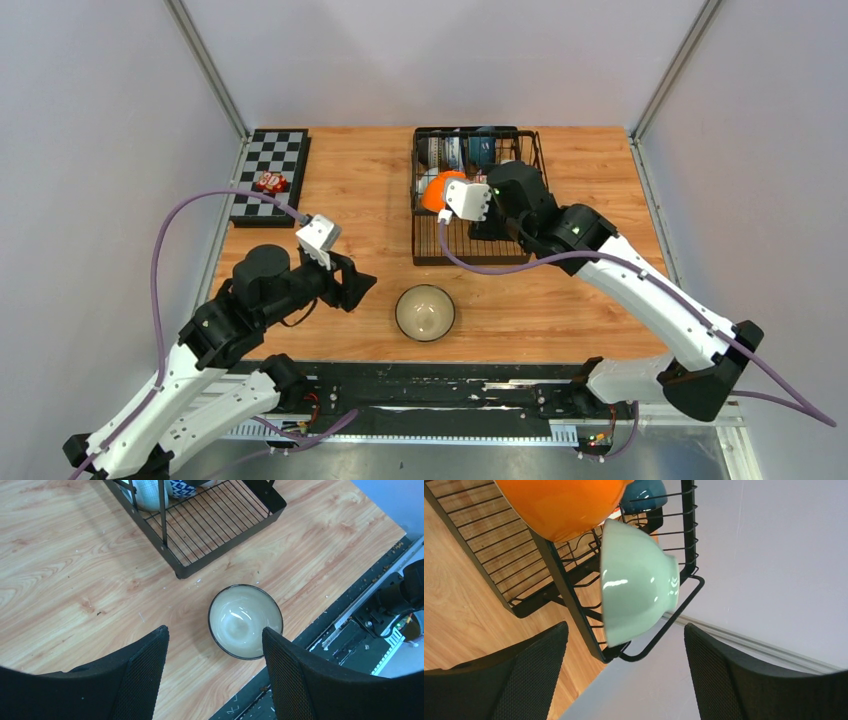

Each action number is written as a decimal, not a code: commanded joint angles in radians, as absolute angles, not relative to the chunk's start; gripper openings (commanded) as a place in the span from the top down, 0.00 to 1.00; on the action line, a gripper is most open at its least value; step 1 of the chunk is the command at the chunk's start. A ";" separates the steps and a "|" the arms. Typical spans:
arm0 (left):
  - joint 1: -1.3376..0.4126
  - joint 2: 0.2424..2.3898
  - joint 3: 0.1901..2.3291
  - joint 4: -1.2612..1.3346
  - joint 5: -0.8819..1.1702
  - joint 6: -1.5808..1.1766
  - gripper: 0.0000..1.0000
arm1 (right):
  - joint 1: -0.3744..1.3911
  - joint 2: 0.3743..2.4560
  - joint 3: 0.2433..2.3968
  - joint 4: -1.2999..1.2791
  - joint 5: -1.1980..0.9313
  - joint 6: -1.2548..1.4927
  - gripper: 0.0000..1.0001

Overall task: Load the bowls into the dish rack
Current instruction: Turn the bowl upside down on the dish rack, then pick up the bowl from the center of the board, then turn the bowl upside down on the dish rack.

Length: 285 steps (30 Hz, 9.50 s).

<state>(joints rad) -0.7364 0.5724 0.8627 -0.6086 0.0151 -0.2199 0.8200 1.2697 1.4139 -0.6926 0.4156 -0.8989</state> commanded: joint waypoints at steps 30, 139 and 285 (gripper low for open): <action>-0.742 0.709 0.853 -0.597 0.024 -0.338 0.30 | 0.847 0.958 1.286 -0.597 0.254 -0.377 0.00; -0.733 0.731 0.454 0.119 0.093 -0.738 1.00 | 0.908 0.753 0.623 -0.008 -0.176 0.673 0.00; -0.696 0.720 0.400 0.434 0.121 -0.826 1.00 | 1.163 0.792 0.661 0.307 0.058 0.651 0.73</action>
<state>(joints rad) -0.7029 0.7353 0.3477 0.4221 0.1883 -0.8154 1.1488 0.8165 0.6300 0.3260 0.1837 0.6800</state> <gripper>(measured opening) 0.075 0.739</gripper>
